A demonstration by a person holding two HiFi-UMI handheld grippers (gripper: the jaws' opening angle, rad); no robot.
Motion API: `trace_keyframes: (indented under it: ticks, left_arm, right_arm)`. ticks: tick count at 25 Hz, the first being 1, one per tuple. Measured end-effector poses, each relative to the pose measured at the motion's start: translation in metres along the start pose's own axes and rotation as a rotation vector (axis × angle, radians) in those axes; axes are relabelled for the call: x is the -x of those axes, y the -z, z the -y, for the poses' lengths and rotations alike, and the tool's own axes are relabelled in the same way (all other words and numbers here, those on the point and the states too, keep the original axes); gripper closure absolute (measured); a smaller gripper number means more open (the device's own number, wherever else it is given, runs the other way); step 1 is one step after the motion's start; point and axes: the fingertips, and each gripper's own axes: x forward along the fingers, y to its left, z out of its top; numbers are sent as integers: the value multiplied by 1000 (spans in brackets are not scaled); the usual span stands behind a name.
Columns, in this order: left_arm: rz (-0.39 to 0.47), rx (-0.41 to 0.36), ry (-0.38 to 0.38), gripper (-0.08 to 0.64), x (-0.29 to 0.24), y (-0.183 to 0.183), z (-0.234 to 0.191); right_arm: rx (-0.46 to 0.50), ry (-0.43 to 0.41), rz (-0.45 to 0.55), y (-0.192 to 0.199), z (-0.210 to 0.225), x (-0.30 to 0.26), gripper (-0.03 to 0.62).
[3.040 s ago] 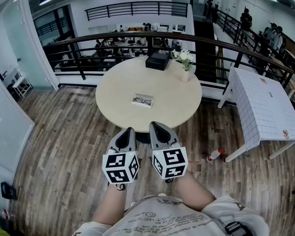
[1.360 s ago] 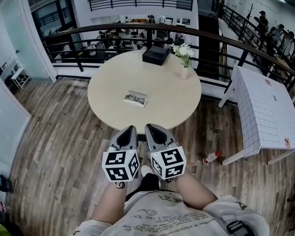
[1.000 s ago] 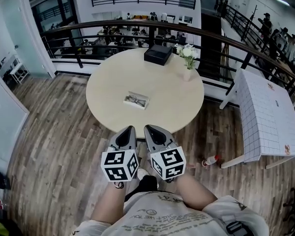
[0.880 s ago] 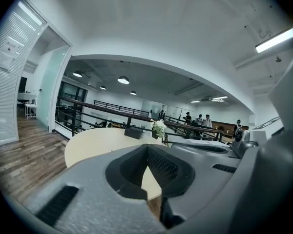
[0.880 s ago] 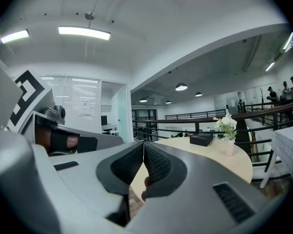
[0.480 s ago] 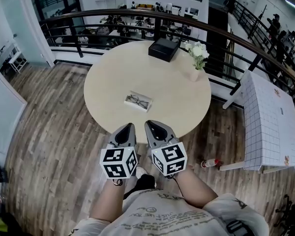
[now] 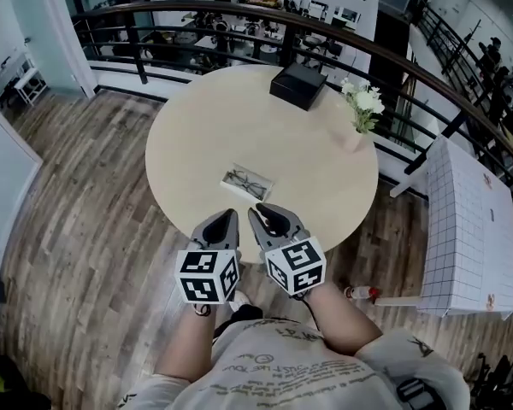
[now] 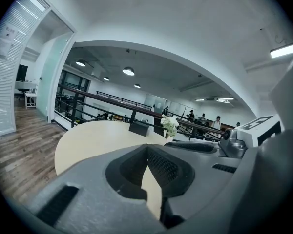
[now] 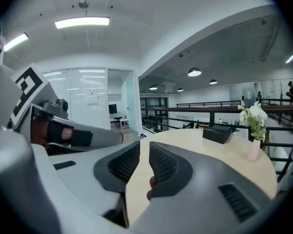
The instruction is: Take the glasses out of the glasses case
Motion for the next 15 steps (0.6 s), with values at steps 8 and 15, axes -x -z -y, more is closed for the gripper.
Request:
trace_keyframes:
  ticks: [8,15]
  left_arm:
    - [-18,12,-43,548,-24,7,-28]
    - [-55,24,-84,548,-36,16,-44]
  right_arm:
    - [43,21,-109,26,32,-46,520]
    - [117,-12,-275,66,62,-92,489]
